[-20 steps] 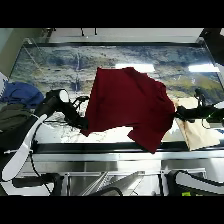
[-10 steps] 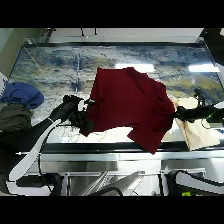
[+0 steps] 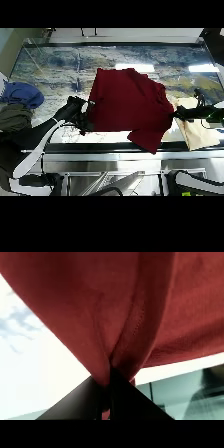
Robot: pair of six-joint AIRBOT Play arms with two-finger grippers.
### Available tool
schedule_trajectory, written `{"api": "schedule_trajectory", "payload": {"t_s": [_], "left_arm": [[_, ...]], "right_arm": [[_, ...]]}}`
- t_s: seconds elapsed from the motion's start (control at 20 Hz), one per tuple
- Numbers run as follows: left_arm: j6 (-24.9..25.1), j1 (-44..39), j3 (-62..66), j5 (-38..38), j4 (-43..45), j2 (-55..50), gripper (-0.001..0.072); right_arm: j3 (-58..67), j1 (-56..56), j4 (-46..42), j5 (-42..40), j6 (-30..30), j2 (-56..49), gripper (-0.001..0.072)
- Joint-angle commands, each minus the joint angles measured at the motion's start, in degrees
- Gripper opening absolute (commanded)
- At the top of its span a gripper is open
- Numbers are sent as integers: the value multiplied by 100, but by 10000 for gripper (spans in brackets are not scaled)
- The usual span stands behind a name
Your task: Fold the shirts.
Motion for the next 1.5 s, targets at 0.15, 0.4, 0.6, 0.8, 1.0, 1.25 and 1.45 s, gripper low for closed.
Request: {"api": "schedule_trajectory", "payload": {"t_s": [0.15, 0.4, 0.6, 0.8, 1.0, 1.25, 1.45], "left_arm": [[863, 522, 7, -393, -754, 907, 12], [2529, 2221, 688, -1113, -6013, 2096, 12], [3128, 3703, 2363, -1193, -9350, 3209, 13], [2391, 5934, 4144, -612, -9479, 4179, 13], [1738, 7608, 4870, -616, -8268, 4599, 13], [1602, 6398, 3053, -732, -7154, 4437, 13], [1711, 3589, 573, 1340, -5283, 3663, 14]], "right_arm": [[13, -4, 1019, 310, -343, 116, 18], [1113, -4, 3926, 1134, -970, 1086, 18], [3521, -7, 4035, 868, -970, 1932, 18], [5917, -4, 2951, 304, -706, 2173, 18], [6610, -7, 2472, 238, -748, 2151, 18], [5858, -278, 3790, 1121, -1043, 1064, 18], [4142, 1390, 3241, 459, -1598, 35, 17]]}}
